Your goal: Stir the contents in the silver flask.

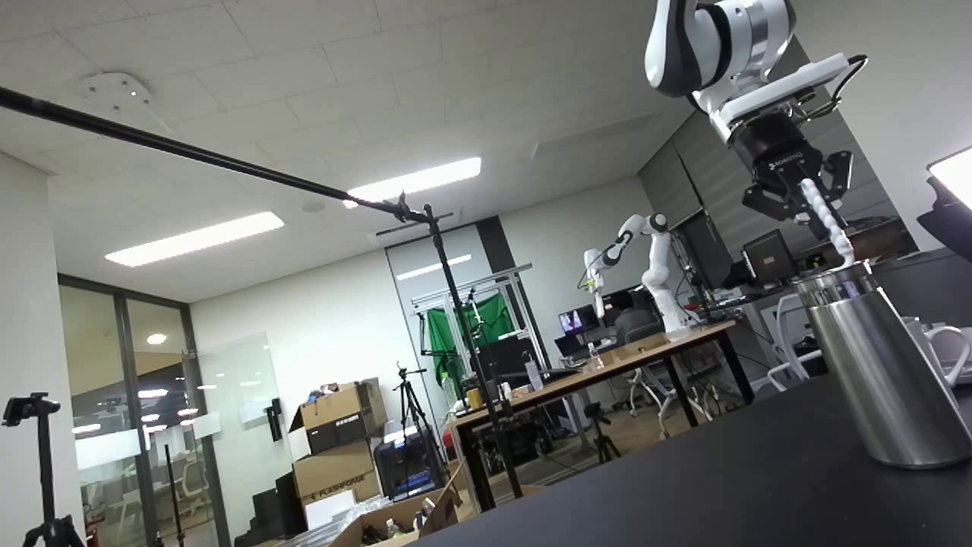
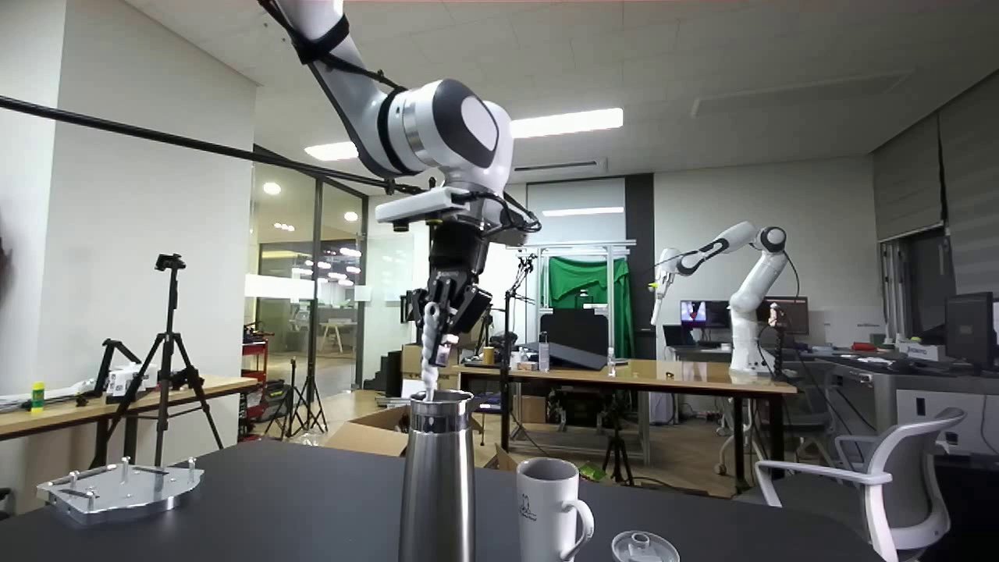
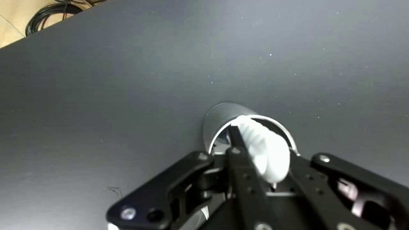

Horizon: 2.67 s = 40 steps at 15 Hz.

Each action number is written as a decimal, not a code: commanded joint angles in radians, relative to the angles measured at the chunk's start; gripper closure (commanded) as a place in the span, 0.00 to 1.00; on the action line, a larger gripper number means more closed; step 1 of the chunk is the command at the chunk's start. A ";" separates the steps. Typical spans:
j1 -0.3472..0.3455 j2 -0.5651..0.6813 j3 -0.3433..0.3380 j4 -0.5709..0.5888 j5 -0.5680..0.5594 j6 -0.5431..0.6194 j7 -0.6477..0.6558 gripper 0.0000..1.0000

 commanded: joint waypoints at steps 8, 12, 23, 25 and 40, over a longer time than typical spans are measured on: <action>0.054 -0.163 0.036 0.066 -0.039 -0.126 0.028 0.96; 0.034 -0.150 0.021 0.031 -0.025 -0.074 -0.003 0.96; 0.026 -0.082 0.013 0.019 -0.031 -0.063 0.018 0.96; 0.039 -0.109 0.021 0.022 -0.040 -0.083 0.029 0.96; 0.057 -0.198 0.048 0.018 -0.039 -0.148 0.014 0.43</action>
